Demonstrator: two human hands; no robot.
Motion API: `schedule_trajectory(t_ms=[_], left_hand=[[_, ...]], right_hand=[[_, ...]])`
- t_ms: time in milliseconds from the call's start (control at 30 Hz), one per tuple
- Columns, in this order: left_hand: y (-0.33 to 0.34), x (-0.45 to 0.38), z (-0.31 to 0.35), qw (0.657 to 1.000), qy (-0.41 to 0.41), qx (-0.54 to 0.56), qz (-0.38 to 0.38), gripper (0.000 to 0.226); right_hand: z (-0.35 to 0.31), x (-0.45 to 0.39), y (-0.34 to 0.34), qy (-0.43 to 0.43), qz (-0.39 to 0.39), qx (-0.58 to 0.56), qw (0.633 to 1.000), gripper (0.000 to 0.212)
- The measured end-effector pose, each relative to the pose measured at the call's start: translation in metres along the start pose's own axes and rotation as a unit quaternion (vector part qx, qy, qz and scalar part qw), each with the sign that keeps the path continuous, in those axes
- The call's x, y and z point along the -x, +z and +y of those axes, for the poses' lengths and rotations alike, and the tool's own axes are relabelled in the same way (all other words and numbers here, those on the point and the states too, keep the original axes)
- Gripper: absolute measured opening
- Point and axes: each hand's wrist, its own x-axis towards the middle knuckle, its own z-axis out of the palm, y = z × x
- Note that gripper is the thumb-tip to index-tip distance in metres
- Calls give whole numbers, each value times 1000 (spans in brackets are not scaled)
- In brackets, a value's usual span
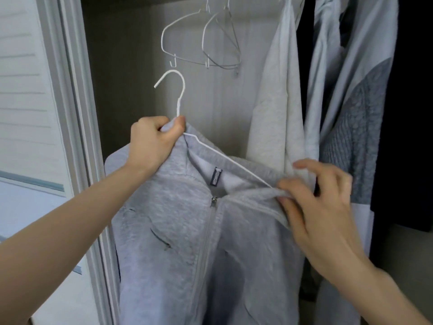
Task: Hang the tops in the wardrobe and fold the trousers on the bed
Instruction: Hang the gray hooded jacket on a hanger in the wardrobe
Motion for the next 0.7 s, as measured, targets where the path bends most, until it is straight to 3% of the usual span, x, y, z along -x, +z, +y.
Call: schedule_trajectory(t_ms=[200, 267, 400, 500, 600, 700], left_hand=[[18, 26, 37, 992, 112, -46, -26, 59], [21, 31, 45, 988, 133, -46, -55, 59], [3, 27, 13, 981, 112, -12, -160, 60], [-22, 23, -25, 983, 62, -16, -172, 62], [-36, 22, -40, 992, 2, -7, -127, 66], [-40, 23, -45, 997, -35, -5, -70, 50]], right_hand=[[-26, -37, 11, 111, -140, -159, 971, 14], [-29, -43, 17, 115, -145, -208, 960, 14], [-23, -47, 20, 137, -68, -323, 934, 13], [-17, -48, 14, 177, -5, -375, 910, 15], [-15, -46, 5, 124, -55, -397, 908, 41], [-8, -49, 0, 115, -147, -366, 912, 54]])
